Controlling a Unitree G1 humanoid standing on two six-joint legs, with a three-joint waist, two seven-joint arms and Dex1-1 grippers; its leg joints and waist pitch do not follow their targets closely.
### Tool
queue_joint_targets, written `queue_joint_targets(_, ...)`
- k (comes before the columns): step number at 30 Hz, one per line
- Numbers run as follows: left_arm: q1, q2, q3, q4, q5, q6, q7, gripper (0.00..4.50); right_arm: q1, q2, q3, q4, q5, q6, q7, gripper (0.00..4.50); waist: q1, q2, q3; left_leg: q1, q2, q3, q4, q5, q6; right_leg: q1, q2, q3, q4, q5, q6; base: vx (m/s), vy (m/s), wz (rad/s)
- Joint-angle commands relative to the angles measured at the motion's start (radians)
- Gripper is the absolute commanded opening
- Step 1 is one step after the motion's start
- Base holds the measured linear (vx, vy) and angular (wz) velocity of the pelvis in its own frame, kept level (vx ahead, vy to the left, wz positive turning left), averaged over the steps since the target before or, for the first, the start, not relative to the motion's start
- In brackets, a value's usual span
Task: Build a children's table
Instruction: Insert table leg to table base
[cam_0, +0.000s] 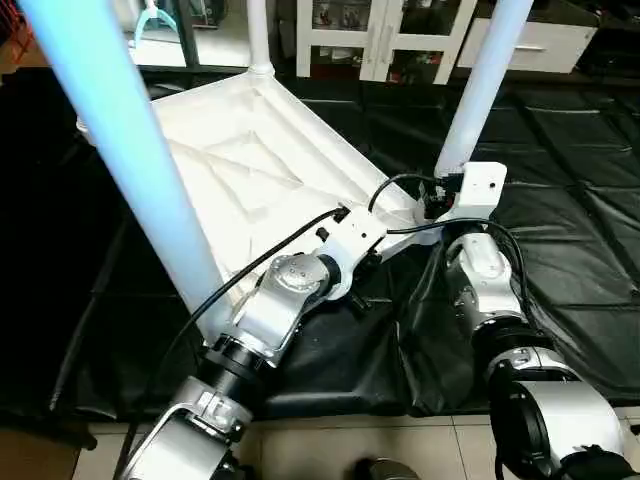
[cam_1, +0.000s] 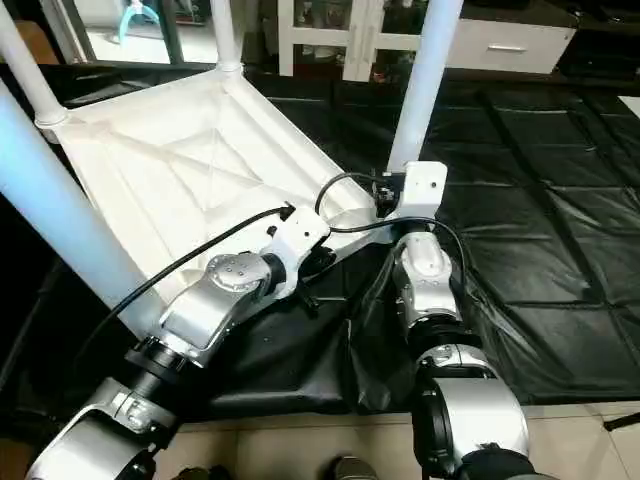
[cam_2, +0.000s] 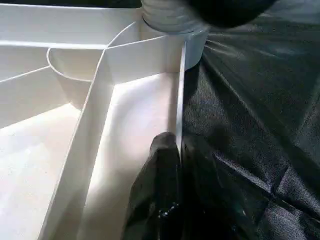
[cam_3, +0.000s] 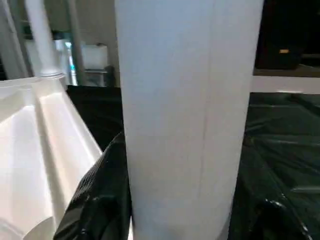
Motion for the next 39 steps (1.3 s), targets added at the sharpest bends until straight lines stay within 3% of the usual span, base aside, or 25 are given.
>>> queue_joint_targets(1, -0.018, 0.03, 0.109, 0.007, 0.023, -0.035, 0.129, 0.0, 0.082, 0.092, 0.057, 0.026, 0.024, -0.02, 0.201, 1.85, 0.001, -0.01, -0.063, 0.032, 0.058, -0.026, -0.039, 0.068, 0.245, 0.048, -0.041, 0.02, -0.022, 0.214, -0.313, 0.0, 0.0, 0.0)
queue_joint_targets(11, -0.004, 0.044, 0.097, -0.007, 0.01, -0.026, 0.117, 0.0, 0.09, 0.068, 0.027, 0.018, 0.047, -0.017, 0.274, 1.85, -0.003, -0.009, -0.064, 0.031, 0.06, -0.028, -0.037, 0.044, 0.233, 0.047, -0.041, 0.019, -0.022, 0.155, -0.323, 0.0, 0.0, 0.0)
queue_joint_targets(18, -0.004, 0.06, 0.074, -0.014, 0.001, -0.016, 0.073, 0.0, 0.079, 0.069, 0.027, 0.006, 0.062, -0.007, 0.342, 1.85, -0.003, -0.008, -0.069, 0.03, 0.058, -0.028, -0.032, 0.067, 0.241, 0.049, -0.041, 0.02, -0.016, 0.187, -0.328, 0.0, 0.0, 0.0)
queue_joint_targets(20, -0.002, 0.064, 0.065, -0.019, -0.002, -0.009, 0.059, 0.0, 0.08, 0.069, 0.029, -0.003, 0.066, -0.013, 0.367, 2.41, -0.002, -0.008, -0.069, 0.029, 0.058, -0.029, -0.031, 0.074, 0.249, 0.05, -0.042, 0.02, -0.014, 0.207, -0.333, 0.0, 0.0, 0.0)
queue_joint_targets(23, 0.0, 0.069, 0.057, -0.023, -0.004, -0.002, 0.046, 0.0, 0.081, 0.073, 0.024, -0.009, 0.073, -0.012, 0.379, 2.68, -0.004, -0.009, -0.067, 0.025, 0.059, -0.029, -0.031, 0.053, 0.255, 0.051, -0.043, 0.019, -0.016, 0.191, -0.335, 0.0, 0.0, 0.0)
queue_joint_targets(25, 0.001, 0.075, 0.051, -0.026, -0.006, -0.001, 0.039, 0.0, 0.078, 0.074, 0.022, -0.008, 0.074, -0.008, 0.379, 2.85, -0.02, -0.011, -0.064, 0.016, 0.059, -0.033, -0.033, 0.002, 0.237, 0.052, -0.047, 0.018, -0.021, 0.118, -0.331, 0.0, 0.0, 0.0)
queue_joint_targets(29, 0.004, 0.083, 0.045, -0.029, -0.008, -0.002, 0.022, 0.0, 0.076, 0.072, 0.022, -0.022, 0.085, -0.012, 0.415, 2.85, -0.025, -0.004, -0.055, 0.026, 0.066, -0.032, -0.039, -0.09, 0.18, 0.039, -0.044, 0.019, -0.035, -0.018, -0.334, 0.0, 0.0, 0.0)
queue_joint_targets(31, 0.005, 0.086, 0.043, -0.032, -0.01, -0.003, 0.014, 0.0, 0.079, 0.071, 0.024, -0.039, 0.095, -0.016, 0.445, 2.85, -0.019, -0.002, -0.055, 0.029, 0.067, -0.03, -0.039, -0.088, 0.173, 0.038, -0.043, 0.021, -0.033, -0.013, -0.334, 0.0, 0.0, 0.0)
queue_joint_targets(32, 0.007, 0.092, 0.036, -0.037, -0.013, -0.005, 0.004, 0.0, 0.084, 0.066, 0.021, -0.058, 0.109, -0.023, 0.474, 2.85, -0.011, -0.001, -0.054, 0.03, 0.067, -0.03, -0.039, -0.049, 0.177, 0.038, -0.04, 0.021, -0.026, 0.044, -0.337, 0.0, 0.0, 0.0)
queue_joint_targets(36, 0.019, 0.106, 0.02, -0.055, -0.017, -0.018, -0.041, 0.0, 0.089, 0.043, 0.002, -0.087, 0.117, -0.042, 0.48, 2.85, -0.004, -0.004, -0.057, 0.029, 0.064, -0.029, -0.034, 0.013, 0.208, 0.042, -0.043, 0.021, -0.016, 0.132, -0.344, 0.0, 0.0, 0.0)
queue_joint_targets(39, 0.035, 0.123, -0.001, -0.074, -0.019, -0.032, -0.086, 0.0, 0.099, 0.02, -0.011, -0.119, 0.133, -0.042, 0.483, 2.85, -0.001, -0.01, -0.058, 0.028, 0.061, -0.027, -0.032, 0.011, 0.217, 0.044, -0.045, 0.022, -0.017, 0.124, -0.343, 0.0, 0.0, 0.0)
